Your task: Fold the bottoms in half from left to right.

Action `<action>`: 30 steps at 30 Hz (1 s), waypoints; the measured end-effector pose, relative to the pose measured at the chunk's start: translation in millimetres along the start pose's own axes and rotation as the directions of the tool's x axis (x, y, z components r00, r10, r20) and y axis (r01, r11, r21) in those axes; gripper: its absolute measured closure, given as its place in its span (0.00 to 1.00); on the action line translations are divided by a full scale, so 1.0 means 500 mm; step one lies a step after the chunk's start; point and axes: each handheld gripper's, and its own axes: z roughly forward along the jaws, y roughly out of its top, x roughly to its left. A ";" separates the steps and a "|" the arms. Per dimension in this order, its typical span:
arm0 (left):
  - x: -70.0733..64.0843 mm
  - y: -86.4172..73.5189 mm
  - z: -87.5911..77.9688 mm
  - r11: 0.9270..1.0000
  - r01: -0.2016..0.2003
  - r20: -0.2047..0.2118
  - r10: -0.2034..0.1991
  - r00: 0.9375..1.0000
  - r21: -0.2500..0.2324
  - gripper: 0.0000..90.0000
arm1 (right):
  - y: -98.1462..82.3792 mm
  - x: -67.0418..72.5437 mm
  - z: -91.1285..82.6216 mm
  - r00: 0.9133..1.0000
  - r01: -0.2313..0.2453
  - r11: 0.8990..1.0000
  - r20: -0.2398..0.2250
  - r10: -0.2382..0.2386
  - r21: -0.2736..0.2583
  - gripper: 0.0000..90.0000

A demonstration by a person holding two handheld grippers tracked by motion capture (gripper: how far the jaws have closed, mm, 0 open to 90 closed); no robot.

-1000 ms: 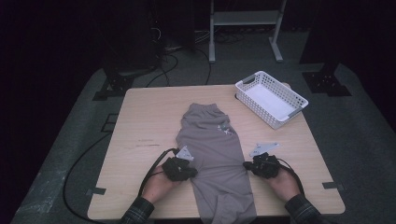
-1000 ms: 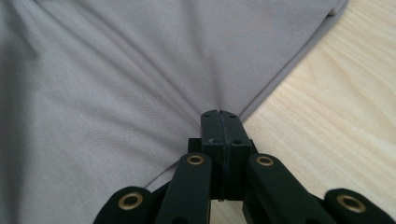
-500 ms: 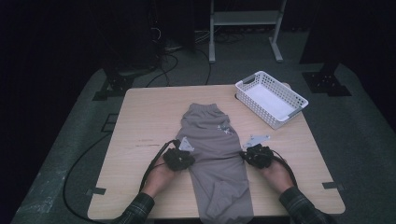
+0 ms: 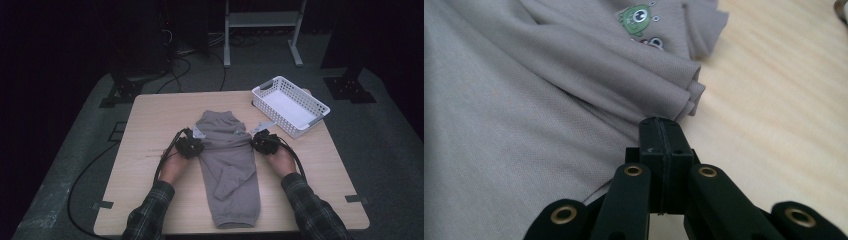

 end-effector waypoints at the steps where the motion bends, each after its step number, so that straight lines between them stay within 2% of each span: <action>1: 0.004 0.004 0.005 1.000 -0.001 -0.010 0.001 1.000 0.003 0.95 | 0.006 -0.003 0.006 1.000 -0.009 1.000 0.004 0.009 0.000 0.99; 5: 0.016 0.014 0.016 1.000 -0.004 -0.032 0.005 0.999 0.005 0.95 | 0.021 -0.012 0.021 1.000 -0.018 1.000 0.017 0.018 0.002 0.99; 8: 0.019 0.011 0.015 1.000 0.023 -0.024 -0.023 0.999 -0.004 0.93 | 0.023 -0.016 0.023 0.999 -0.030 1.000 0.012 0.030 0.001 0.98; 10: 0.019 0.008 0.005 0.998 0.058 0.014 -0.057 0.998 -0.032 0.87 | 0.023 -0.017 0.018 0.998 -0.056 0.998 -0.010 0.056 0.009 0.86; 11: 0.019 0.005 -0.004 0.996 0.078 0.053 -0.076 0.996 -0.050 0.82 | 0.022 -0.017 0.012 0.998 -0.064 0.998 -0.024 0.064 0.005 0.79; 12: 0.019 0.005 -0.004 0.996 0.078 0.053 -0.076 0.996 -0.050 0.77 | 0.022 -0.015 0.004 0.997 -0.071 0.997 -0.037 0.070 -0.007 0.76; 13: 0.014 0.003 -0.027 0.992 0.098 0.102 -0.090 0.991 -0.084 0.74 | 0.021 -0.014 -0.007 0.995 -0.082 0.996 -0.052 0.080 -0.022 0.74; 15: 0.007 0.000 -0.053 0.986 0.110 0.153 -0.091 0.984 -0.121 0.68 | 0.017 -0.013 -0.030 0.994 -0.090 0.995 -0.074 0.086 -0.049 0.71; 18: -0.019 -0.011 -0.100 0.981 0.107 0.195 -0.075 0.978 -0.163 0.62 | 0.004 -0.001 -0.076 0.991 -0.078 0.993 -0.113 0.068 -0.090 0.68; 21: -0.054 -0.029 -0.126 0.982 0.088 0.227 -0.048 0.973 -0.167 0.57 | -0.014 0.022 -0.118 0.985 -0.059 0.991 -0.168 0.038 -0.122 0.66; 23: -0.081 -0.043 -0.136 0.983 0.071 0.249 -0.026 0.968 -0.171 0.56 | -0.029 0.044 -0.142 0.980 -0.030 0.989 -0.200 0.000 -0.143 0.65; 24: -0.094 -0.050 -0.141 0.983 0.067 0.267 -0.020 0.964 -0.169 0.56 | -0.035 0.057 -0.152 0.976 -0.019 0.989 -0.218 -0.014 -0.145 0.65; 27: -0.133 -0.065 -0.150 0.987 0.030 0.286 0.017 0.958 -0.160 0.54 | -0.052 0.096 -0.177 0.958 0.025 0.987 -0.279 -0.069 -0.157 0.64; 28: -0.143 -0.069 -0.151 0.988 0.030 0.302 0.017 0.953 -0.153 0.54 | -0.058 0.108 -0.183 0.954 0.042 0.986 -0.288 -0.087 -0.160 0.64; 29: -0.152 -0.072 -0.150 0.988 0.043 0.329 0.007 0.944 -0.146 0.53 | -0.063 0.119 -0.187 0.950 0.056 0.985 -0.296 -0.103 -0.164 0.63; 30: -0.159 -0.073 -0.148 0.989 0.048 0.344 0.005 0.939 -0.143 0.51 | -0.067 0.128 -0.189 0.946 0.068 0.985 -0.304 -0.115 -0.162 0.61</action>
